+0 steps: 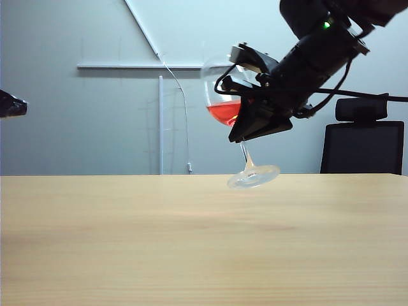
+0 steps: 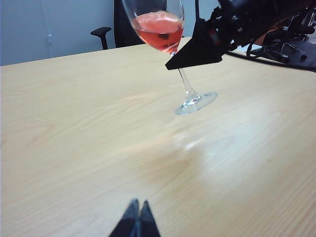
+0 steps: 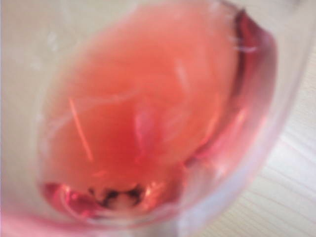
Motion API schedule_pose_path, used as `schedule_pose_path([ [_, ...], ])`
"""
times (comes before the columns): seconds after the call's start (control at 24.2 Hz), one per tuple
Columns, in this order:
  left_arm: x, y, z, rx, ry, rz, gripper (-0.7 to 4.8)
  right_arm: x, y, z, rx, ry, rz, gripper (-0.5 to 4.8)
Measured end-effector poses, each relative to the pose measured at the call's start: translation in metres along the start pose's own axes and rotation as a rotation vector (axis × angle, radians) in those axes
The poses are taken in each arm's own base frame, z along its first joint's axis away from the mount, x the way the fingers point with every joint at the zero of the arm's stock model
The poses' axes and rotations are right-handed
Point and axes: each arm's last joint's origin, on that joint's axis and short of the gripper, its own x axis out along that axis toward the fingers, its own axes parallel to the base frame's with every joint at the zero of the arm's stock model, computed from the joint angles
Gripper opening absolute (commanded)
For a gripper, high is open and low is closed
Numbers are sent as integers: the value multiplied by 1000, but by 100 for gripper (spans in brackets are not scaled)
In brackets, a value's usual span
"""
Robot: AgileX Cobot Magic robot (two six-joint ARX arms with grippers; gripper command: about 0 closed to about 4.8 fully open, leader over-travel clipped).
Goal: Gently pick up the goblet, rotate it counterclockwise for two full turns (viewing from above), and then place it back on the table.
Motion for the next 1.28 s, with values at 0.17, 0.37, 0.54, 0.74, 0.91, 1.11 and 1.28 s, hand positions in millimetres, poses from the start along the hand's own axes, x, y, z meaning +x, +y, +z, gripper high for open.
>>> schedule_pose_path([
  [0.17,0,0,0,0,0,0,-5,1,11,0,-119,54,33,-5],
  [0.37,0,0,0,0,0,0,-5,1,18,-3,-207,79,84,-5],
  [0.54,0,0,0,0,0,0,-5,-3,23,0,-254,49,154,-5],
  [0.74,0,0,0,0,1,0,-5,-10,28,7,-304,-29,301,-5],
  [0.91,0,0,0,0,1,0,-5,-15,32,13,-353,-102,405,-5],
  [1.11,0,0,0,0,1,0,-5,-17,35,17,-374,-162,529,-5],
  [1.28,0,0,0,0,1,0,-5,-19,38,19,-387,-203,626,-5],
])
